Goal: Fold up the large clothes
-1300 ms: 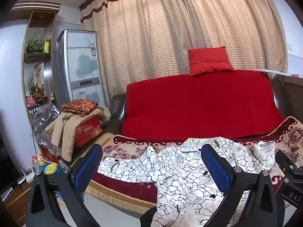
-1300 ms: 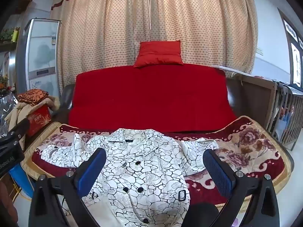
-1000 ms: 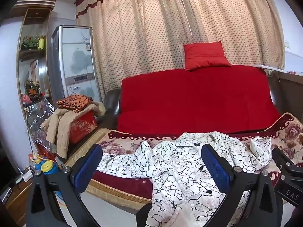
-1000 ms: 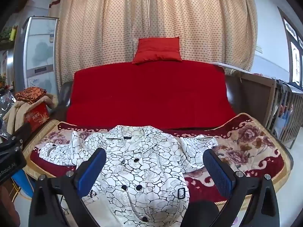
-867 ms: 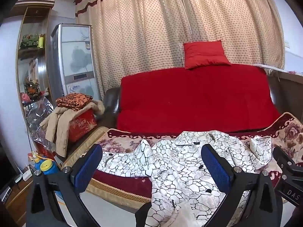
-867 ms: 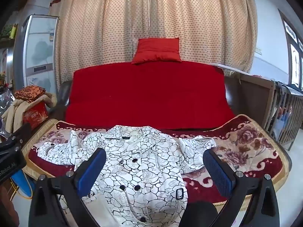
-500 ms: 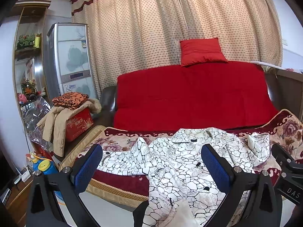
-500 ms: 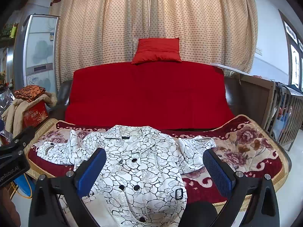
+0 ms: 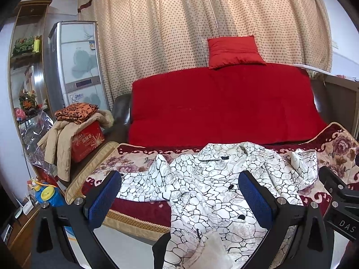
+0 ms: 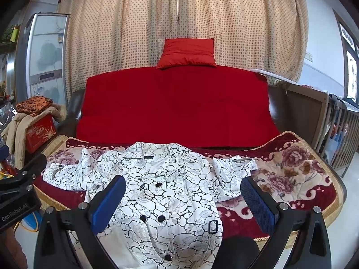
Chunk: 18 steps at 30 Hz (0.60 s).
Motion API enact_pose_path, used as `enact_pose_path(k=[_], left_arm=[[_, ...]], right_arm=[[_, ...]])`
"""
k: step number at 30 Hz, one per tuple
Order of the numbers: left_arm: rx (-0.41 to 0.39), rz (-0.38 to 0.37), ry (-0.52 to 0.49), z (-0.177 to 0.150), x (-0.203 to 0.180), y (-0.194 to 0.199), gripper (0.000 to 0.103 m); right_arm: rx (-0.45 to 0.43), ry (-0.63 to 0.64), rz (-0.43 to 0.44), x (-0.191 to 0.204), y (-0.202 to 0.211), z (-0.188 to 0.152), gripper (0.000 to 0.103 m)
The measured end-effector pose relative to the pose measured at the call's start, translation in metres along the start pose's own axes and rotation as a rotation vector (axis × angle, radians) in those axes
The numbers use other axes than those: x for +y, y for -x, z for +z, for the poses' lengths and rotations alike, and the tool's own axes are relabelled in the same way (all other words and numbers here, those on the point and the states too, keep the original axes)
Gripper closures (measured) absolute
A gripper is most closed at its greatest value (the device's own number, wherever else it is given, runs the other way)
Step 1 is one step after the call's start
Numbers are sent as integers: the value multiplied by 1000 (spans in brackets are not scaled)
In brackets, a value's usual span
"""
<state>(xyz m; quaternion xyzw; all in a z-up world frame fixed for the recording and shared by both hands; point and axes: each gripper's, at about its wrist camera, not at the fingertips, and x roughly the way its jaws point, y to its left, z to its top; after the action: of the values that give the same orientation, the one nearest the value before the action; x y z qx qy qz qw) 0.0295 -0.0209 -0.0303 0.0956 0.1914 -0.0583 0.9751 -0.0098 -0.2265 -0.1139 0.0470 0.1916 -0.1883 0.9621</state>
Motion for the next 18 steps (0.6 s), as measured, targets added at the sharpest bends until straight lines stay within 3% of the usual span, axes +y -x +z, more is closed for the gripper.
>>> enact_pose_path(k=[18], left_arm=[[13, -7, -13, -1, -6, -6, 0]], right_arm=[[13, 2, 1, -1, -6, -2, 0]])
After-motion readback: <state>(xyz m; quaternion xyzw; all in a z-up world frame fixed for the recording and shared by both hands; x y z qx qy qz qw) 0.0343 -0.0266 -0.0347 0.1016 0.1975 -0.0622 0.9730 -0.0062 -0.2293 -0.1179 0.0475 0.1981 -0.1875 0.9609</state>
